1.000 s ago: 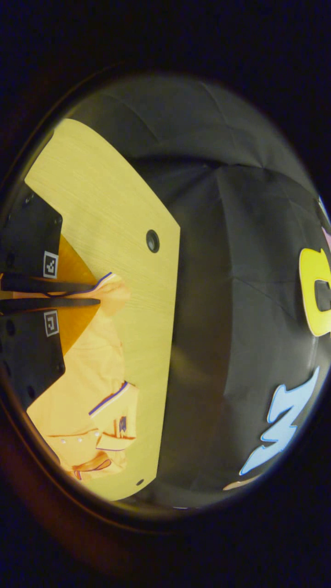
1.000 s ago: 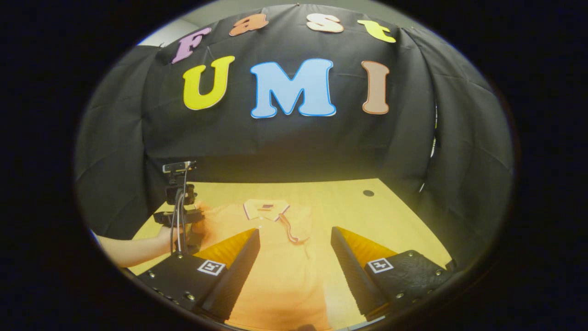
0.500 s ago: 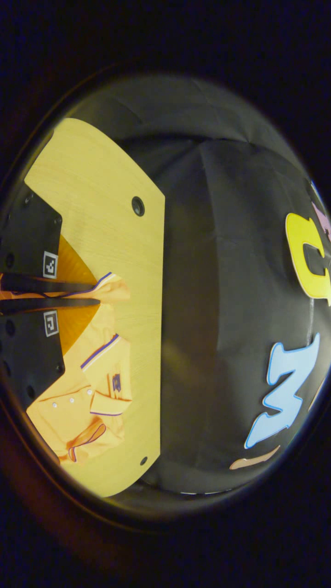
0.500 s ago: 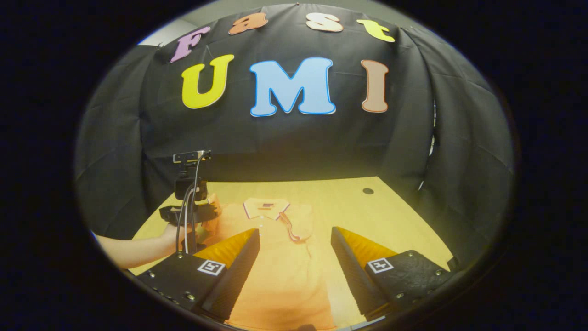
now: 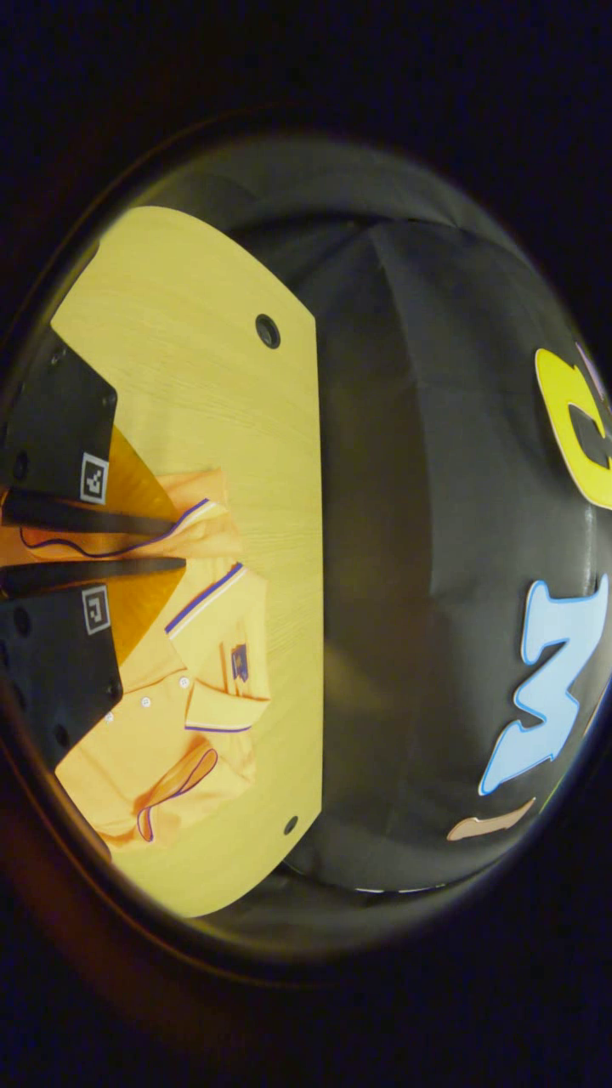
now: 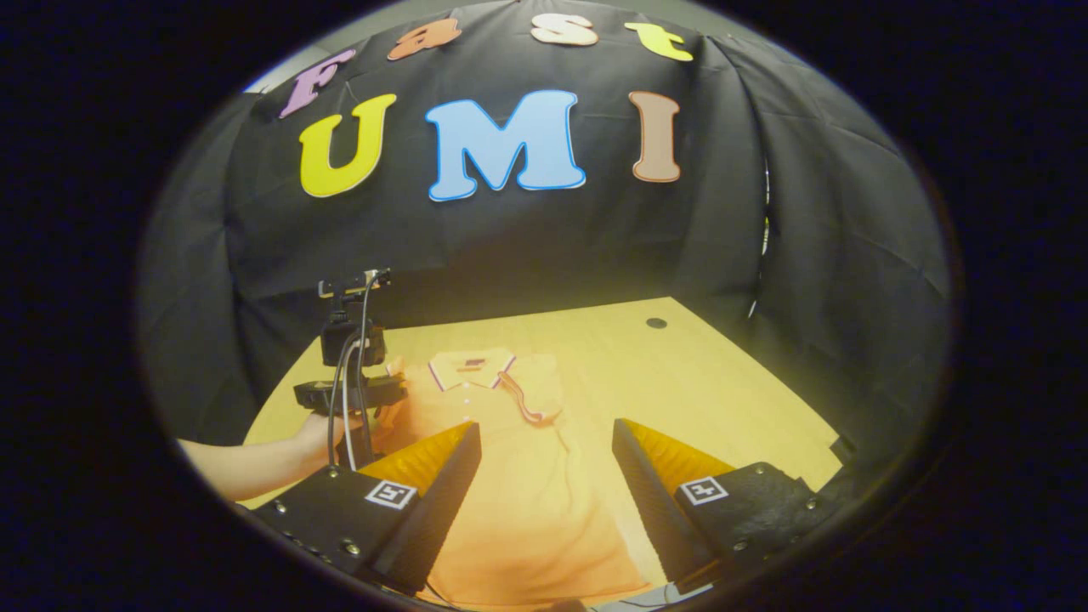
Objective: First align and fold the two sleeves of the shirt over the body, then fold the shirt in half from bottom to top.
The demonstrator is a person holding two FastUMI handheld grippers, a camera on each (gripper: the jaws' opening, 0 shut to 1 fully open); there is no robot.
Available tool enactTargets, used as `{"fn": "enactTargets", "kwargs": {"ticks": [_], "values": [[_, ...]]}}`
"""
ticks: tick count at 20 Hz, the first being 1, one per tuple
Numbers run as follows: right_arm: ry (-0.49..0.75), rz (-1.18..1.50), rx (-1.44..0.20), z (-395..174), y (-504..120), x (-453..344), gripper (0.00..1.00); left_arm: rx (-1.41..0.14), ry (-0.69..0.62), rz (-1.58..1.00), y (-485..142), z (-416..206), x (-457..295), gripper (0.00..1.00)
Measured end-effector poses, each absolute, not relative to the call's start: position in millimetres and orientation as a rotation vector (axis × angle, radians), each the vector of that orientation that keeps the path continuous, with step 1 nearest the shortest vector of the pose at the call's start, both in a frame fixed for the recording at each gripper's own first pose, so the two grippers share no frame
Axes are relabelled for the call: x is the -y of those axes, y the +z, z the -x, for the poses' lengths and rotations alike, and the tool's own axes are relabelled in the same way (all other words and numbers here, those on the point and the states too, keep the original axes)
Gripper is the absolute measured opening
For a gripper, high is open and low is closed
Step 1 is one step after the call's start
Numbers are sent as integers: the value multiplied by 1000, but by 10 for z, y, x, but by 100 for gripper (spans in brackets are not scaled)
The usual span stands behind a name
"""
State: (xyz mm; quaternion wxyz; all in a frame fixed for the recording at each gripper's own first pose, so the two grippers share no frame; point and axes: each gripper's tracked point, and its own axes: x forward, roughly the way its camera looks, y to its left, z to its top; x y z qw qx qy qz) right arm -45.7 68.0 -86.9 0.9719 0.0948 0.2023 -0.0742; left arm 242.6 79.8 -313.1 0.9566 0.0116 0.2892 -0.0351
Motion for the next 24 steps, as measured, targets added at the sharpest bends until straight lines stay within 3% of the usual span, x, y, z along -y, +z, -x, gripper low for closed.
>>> {"fn": "enactTargets", "kwargs": {"ticks": [3,5,6,8,9,15,24], "values": [[-136,-174,-405,465,-865,-646,97,-595,-89,3,-3099,-2358,-756,27],[-121,-165,-398,469,-860,-609,97,-594,-90,11,-3027,-2283,-735,44],[-115,-157,-397,474,-876,-582,97,-593,-90,14,-2998,-2227,-726,68],[-101,-146,-397,506,-916,-549,97,-591,-82,24,-2921,-2072,-726,87],[-89,-144,-400,526,-943,-542,97,-587,-76,29,-2872,-1972,-723,90],[-31,-124,-430,677,-1220,-459,97,-559,-53,8,-2671,-1332,-782,96],[27,-101,-537,979,-1861,-350,97,-591,-50,5,-2687,-70,-757,95]]}}
